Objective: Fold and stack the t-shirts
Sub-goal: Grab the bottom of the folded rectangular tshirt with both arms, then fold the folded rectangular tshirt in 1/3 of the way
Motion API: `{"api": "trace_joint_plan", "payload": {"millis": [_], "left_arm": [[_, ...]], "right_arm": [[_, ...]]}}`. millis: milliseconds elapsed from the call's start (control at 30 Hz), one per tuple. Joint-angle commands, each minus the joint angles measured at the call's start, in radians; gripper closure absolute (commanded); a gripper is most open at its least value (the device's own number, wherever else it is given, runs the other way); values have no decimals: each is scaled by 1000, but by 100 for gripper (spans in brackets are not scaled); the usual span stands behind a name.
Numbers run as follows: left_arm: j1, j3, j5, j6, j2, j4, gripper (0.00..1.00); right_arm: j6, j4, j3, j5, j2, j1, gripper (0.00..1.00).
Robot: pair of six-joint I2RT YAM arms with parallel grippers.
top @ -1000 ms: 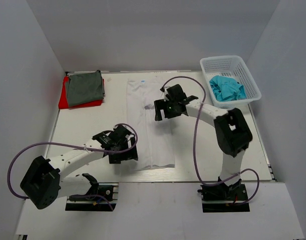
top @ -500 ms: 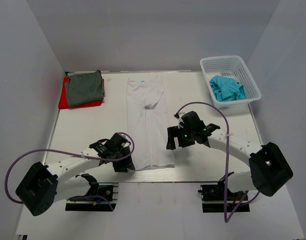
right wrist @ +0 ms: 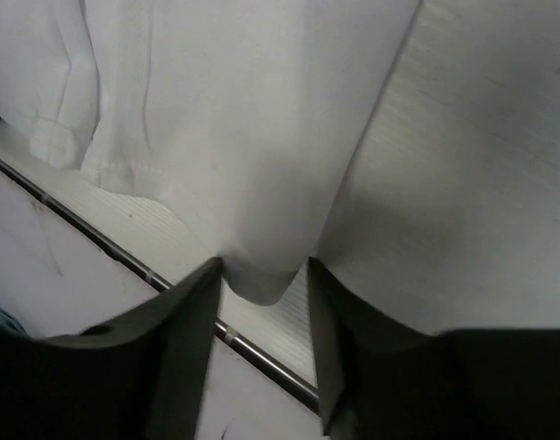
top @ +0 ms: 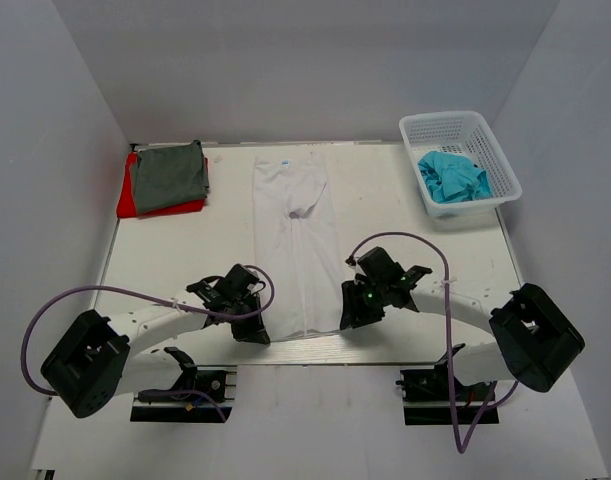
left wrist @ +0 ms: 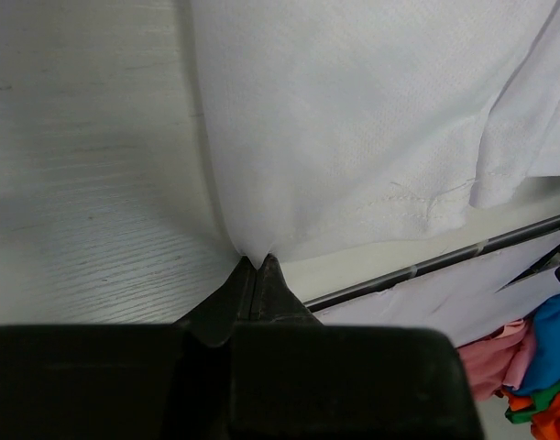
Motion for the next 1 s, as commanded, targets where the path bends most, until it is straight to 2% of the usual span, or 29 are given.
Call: {"api": "trace_joint_plan", "payload": {"millis": [0,33,67,133,200,400,500,667,767,967], "left_arm": [[-3,-13,-74,21,5,-24,100],[-3,-13,-74,21,-4,-24,100],[-3,-3,-74,21,-4,-24,100],[-3,8,-65,32,-15,-24,100],[-3,19,-65,43,-27,-13,100],[13,95,-56,107,-87,42,100],[14,154,-105,118,-87,33,100],[35,307,-237,127,34,-53,100],[64,373,-260,118,103,-39,100],[138,479,-294,130,137,29,100]], "right_arm": [[21,54,1,-25,27,9,57],[23,53,4,-20,30,12,71],[21,50,13,-22,41,12,75],[17,40,34,-29,51,10,91],[6,37,51,-42,45,15,100],[-31,1,139,-31,36,9,100],[-17,4,181,-3,45,6,100],[-14,-13,307,110,71,-11,100],[-14,-10,352,164,108,-26,100],[-12,17,465,188,204,-82,100]]}}
